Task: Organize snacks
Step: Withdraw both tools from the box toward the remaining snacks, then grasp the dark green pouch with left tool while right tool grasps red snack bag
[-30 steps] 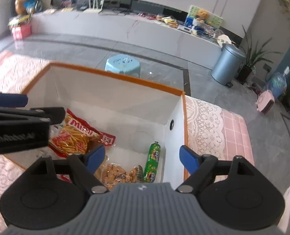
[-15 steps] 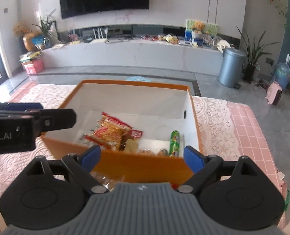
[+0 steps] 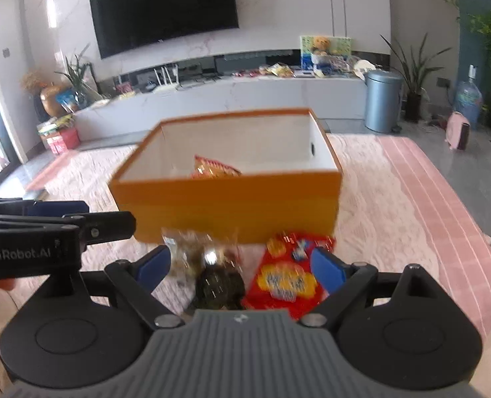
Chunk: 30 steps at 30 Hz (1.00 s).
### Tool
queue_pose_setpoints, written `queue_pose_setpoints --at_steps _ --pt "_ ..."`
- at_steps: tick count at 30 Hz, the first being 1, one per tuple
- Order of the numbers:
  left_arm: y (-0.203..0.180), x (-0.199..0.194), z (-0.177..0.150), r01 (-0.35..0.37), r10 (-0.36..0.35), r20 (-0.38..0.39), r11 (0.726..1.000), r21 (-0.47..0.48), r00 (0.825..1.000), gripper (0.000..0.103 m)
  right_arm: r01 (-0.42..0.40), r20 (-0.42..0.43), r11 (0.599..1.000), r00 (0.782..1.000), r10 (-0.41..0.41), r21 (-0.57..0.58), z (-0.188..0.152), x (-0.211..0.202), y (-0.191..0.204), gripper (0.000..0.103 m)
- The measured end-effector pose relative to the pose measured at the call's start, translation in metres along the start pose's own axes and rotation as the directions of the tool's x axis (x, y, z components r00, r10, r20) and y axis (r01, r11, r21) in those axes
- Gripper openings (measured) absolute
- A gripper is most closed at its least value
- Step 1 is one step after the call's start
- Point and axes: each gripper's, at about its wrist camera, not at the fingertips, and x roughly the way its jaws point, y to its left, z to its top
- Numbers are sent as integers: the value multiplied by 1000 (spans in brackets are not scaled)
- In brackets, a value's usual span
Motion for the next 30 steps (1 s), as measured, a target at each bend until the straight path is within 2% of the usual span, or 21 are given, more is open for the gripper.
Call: queue_pose_setpoints --at_steps 2,4,10,14,19,30 --pt "2 2 -10 5 -5 -19 1000 -13 1000 67 23 -8 1000 1000 -24 -7 -11 -1 -1 89" --pt "5 6 -20 27 -28 -40 999 -20 999 63 38 -25 999 999 -38 0 -20 -1 -5 88" --pt "7 23 -48 103 -107 -125 994 -40 986 57 60 -94 998 994 -58 20 -46 10 -27 82" --pt "0 34 -59 115 -117 -160 993 -22 980 57 64 -156 997 986 -56 47 -57 23 -38 77" --pt "2 47 -60 123 -134 -168 989 -76 977 57 64 -161 995 986 -51 73 -56 31 -43 77" --pt "5 95 -39 129 -165 -188 973 -189 968 57 75 -120 995 991 -66 68 -45 54 -51 75"
